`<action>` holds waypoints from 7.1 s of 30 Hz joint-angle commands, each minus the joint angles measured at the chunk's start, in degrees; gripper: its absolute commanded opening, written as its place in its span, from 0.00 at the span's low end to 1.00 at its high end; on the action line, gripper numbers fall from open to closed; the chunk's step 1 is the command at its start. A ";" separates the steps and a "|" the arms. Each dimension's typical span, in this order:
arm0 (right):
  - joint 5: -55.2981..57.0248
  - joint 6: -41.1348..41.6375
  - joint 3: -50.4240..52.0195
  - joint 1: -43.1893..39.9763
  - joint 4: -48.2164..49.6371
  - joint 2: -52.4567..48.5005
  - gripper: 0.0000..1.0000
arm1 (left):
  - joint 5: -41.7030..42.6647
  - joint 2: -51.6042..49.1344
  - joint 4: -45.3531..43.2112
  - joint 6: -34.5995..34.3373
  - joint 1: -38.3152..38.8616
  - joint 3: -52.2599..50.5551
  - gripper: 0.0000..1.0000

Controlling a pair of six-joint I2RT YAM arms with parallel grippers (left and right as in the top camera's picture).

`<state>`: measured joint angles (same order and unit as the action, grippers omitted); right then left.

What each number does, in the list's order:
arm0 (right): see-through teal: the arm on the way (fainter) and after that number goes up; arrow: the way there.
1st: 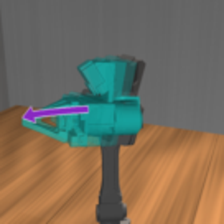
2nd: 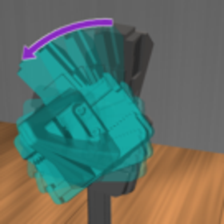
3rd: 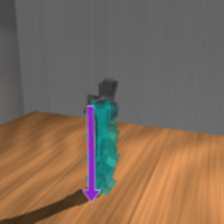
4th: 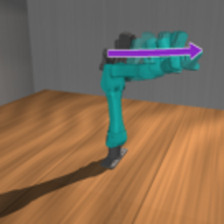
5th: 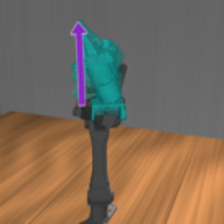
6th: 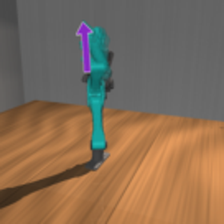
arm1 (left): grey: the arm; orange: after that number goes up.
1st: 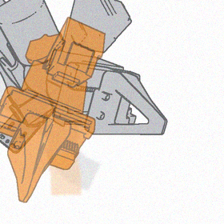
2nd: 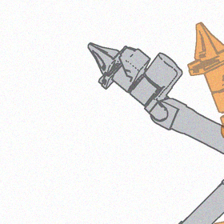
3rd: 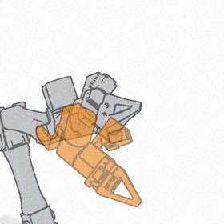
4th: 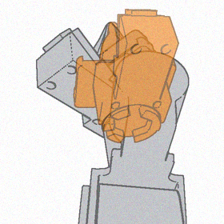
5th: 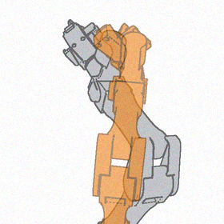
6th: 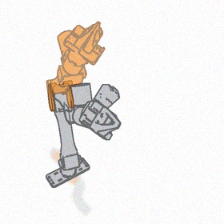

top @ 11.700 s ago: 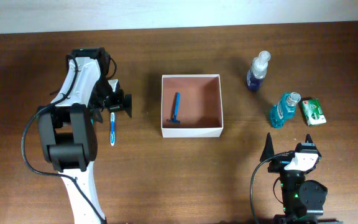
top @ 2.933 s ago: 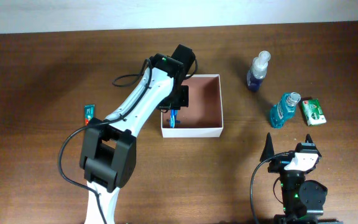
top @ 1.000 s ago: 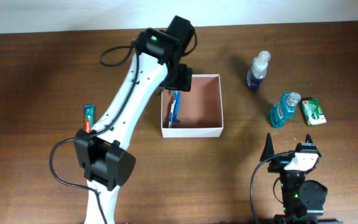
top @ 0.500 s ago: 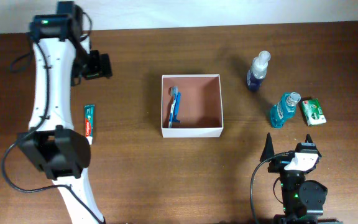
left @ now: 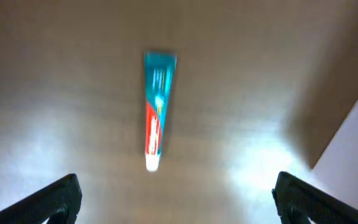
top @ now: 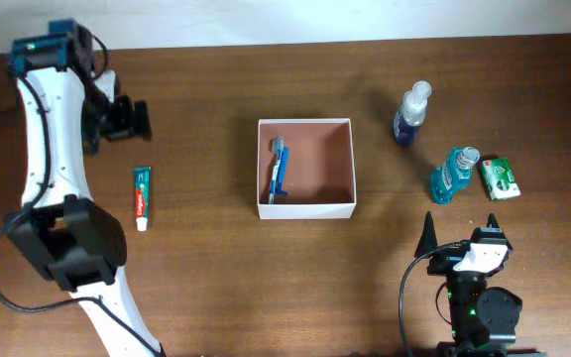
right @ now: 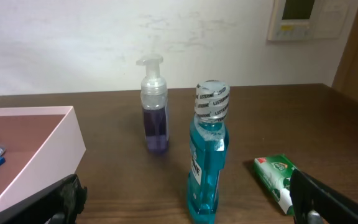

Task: Pack container
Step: 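Raise the left gripper and move it over the Colgate toothpaste tube, then close the left gripper on the toothpaste tube and lift it, then carry the toothpaste into the pink box and open the left gripper, then raise the left gripper and return it to the upper left, then move the right gripper over the purple soap pump bottle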

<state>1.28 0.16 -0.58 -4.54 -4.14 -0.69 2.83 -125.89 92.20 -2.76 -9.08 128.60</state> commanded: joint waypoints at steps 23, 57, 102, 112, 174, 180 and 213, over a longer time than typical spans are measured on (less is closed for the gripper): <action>0.50 0.07 0.26 -0.37 -0.44 0.33 0.98 | -0.04 0.20 -26.62 -1.03 0.02 -35.63 0.98; 0.50 0.07 0.26 -0.37 -0.44 0.33 0.98 | 13.99 0.22 -2.84 -1.05 12.83 0.81 0.12; 0.50 0.07 0.26 -0.37 -0.44 0.33 0.98 | -6.95 -0.13 -25.64 -25.11 38.93 -16.33 0.18; 0.50 0.07 0.26 -0.37 -0.44 0.33 0.98 | -6.97 -0.15 -26.91 -26.38 38.93 -19.32 0.21; -17.42 15.61 -0.31 -0.37 13.00 0.33 0.98 | -5.62 -0.66 0.02 -4.42 6.14 23.28 1.00; -17.14 10.40 -11.41 -0.37 14.16 -0.59 0.98 | -5.64 -0.66 0.02 -4.42 6.16 23.28 1.00; -20.61 -4.22 -119.80 -0.37 -58.14 -90.47 0.98 | -5.64 -0.66 0.02 -4.42 6.21 23.28 1.00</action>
<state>-16.84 -3.51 -119.26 -4.54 -64.62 -89.71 -2.39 -126.08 92.29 -7.86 -2.70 151.61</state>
